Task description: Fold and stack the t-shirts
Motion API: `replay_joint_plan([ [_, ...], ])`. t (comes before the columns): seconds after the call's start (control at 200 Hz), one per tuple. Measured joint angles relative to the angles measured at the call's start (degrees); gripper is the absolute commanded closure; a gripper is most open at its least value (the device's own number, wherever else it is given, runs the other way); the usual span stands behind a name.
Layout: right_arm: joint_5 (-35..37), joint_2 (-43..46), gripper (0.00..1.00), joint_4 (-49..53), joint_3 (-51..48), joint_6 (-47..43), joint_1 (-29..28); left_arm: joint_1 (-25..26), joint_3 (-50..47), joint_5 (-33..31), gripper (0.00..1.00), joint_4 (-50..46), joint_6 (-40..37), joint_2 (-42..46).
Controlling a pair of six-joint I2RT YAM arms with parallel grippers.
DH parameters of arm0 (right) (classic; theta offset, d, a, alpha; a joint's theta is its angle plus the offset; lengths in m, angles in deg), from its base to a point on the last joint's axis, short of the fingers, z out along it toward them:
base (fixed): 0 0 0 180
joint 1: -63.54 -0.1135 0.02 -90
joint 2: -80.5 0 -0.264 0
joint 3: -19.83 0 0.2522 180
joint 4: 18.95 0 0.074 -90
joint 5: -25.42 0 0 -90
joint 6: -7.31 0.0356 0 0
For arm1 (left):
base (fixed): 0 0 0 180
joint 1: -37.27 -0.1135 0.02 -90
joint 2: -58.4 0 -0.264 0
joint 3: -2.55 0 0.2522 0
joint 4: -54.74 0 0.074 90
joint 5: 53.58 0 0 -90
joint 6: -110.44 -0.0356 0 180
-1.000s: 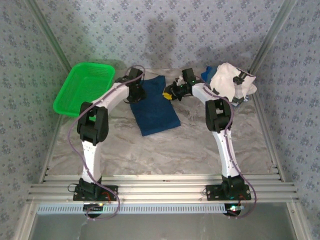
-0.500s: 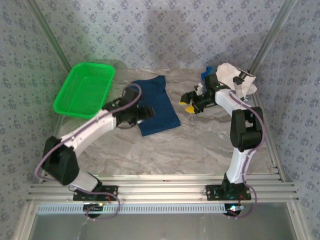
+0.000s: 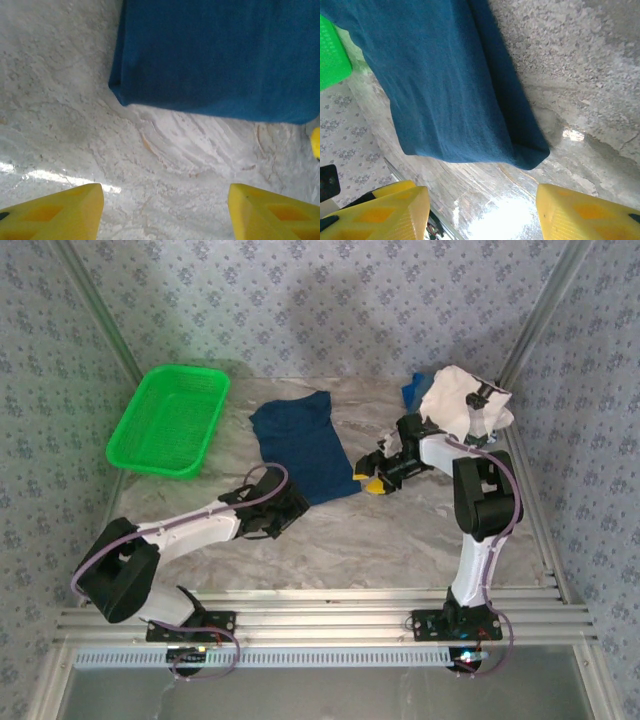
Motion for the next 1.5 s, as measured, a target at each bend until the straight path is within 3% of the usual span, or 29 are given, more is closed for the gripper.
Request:
replay_joint_plan([
  [0.325, -0.2, -2.3, 0.41, -1.1, 0.3, -0.2, -0.9, 0.0, -1.8, -5.6, 0.38, 8.5, 5.7, -4.5],
  [0.46, -0.1, -4.1, 0.42, -1.0, 1.6, -0.2, -1.9, -0.1, -1.7, -7.5, 0.45, 10.1, 7.1, -8.2],
  [0.73, 0.2, -7.1, 0.66, -0.8, 3.8, 0.6, -3.1, -1.1, 0.3, -10.8, 0.63, 10.6, 8.8, -11.5],
  [0.869, 0.8, -7.7, 0.85, -0.7, 4.1, 0.8, -3.1, -1.8, 2.7, -11.9, 0.88, 10.5, 8.9, -13.5],
  [0.949, 1.0, -7.7, 0.91, -0.5, 4.1, 1.2, -3.1, -1.9, 3.7, -11.9, 1.00, 10.2, 8.1, -13.8],
  [1.069, 1.4, -6.1, 0.96, -0.3, 2.6, 0.9, -3.1, -1.3, 3.9, -12.4, 1.00, 7.4, 7.2, -12.5],
  [1.264, 1.2, 6.6, 1.00, -0.5, -10.9, 3.5, -3.5, 5.4, 3.0, -14.5, 1.00, -2.2, 6.4, -1.4],
  [1.499, 1.2, 27.7, 1.00, 2.3, -26.7, 10.7, -10.4, 20.8, -1.4, -18.3, 1.00, -15.6, 13.6, 11.5],
])
